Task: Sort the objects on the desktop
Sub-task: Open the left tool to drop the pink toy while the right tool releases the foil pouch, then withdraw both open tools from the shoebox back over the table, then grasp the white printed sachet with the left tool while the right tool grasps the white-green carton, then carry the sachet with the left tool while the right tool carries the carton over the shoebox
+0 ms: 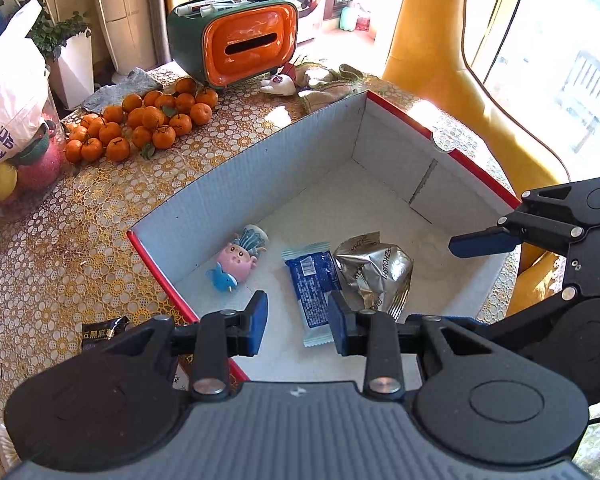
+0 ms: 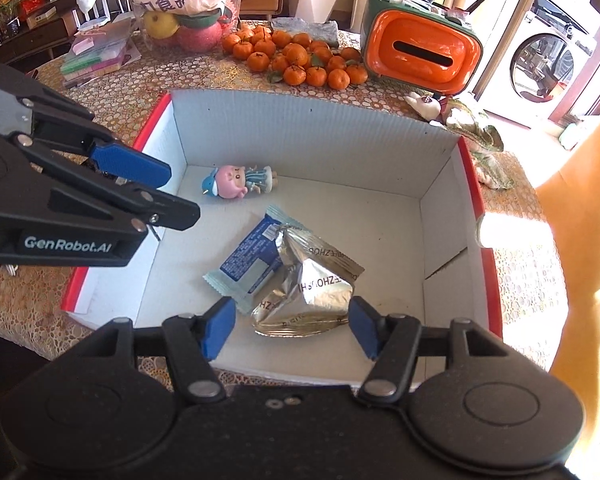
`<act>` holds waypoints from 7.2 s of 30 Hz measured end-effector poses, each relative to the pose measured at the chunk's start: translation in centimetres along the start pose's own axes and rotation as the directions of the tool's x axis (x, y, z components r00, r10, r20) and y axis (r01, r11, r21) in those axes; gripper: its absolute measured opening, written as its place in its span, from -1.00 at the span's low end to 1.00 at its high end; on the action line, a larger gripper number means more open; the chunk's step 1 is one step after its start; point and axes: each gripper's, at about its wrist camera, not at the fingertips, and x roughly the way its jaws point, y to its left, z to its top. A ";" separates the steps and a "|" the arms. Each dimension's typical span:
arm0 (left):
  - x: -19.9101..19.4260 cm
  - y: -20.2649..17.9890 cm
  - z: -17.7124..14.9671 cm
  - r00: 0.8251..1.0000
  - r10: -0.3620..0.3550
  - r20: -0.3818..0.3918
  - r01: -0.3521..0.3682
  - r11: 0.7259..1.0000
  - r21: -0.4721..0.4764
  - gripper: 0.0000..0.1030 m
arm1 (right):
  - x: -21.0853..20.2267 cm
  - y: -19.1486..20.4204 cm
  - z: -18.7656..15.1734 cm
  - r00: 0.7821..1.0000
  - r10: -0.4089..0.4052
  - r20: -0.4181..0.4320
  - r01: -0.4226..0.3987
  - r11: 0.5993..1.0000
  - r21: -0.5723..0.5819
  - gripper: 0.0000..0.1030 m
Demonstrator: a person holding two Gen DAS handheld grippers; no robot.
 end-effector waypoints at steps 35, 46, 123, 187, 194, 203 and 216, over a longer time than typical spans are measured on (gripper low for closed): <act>-12.1 1.0 -7.9 0.992 -0.035 0.118 0.037 0.999 -0.021 0.33 | -8.2 5.5 -3.0 0.996 -0.002 0.093 0.004 1.000 -0.022 0.41; -15.2 4.6 -11.7 0.989 0.002 0.151 0.011 0.996 -0.084 0.49 | -9.3 9.4 -2.9 0.993 0.030 0.112 -0.022 0.998 -0.066 0.41; -1.9 20.8 -17.7 0.999 0.009 -0.053 -0.027 0.941 -0.336 0.74 | 9.3 18.4 8.1 0.997 0.047 -0.060 -0.044 0.998 0.044 0.19; -3.0 19.1 -17.7 0.994 0.099 -0.051 -0.110 0.939 -0.325 0.09 | 8.0 17.8 5.9 1.000 0.002 -0.004 -0.002 0.982 0.189 -0.47; -4.8 18.2 -17.4 0.994 0.100 -0.034 -0.106 0.941 -0.321 0.09 | 5.4 18.0 5.4 0.999 0.030 0.024 -0.034 0.983 0.178 -0.47; -7.8 16.3 -16.5 0.995 0.098 0.003 -0.093 0.951 -0.295 0.09 | 2.1 17.6 4.5 0.996 0.052 0.067 -0.062 0.985 0.162 -0.47; -10.4 12.5 -14.7 0.996 0.075 0.039 -0.064 0.973 -0.220 0.09 | -2.0 15.6 3.3 0.991 0.096 0.096 -0.111 0.981 0.158 -0.47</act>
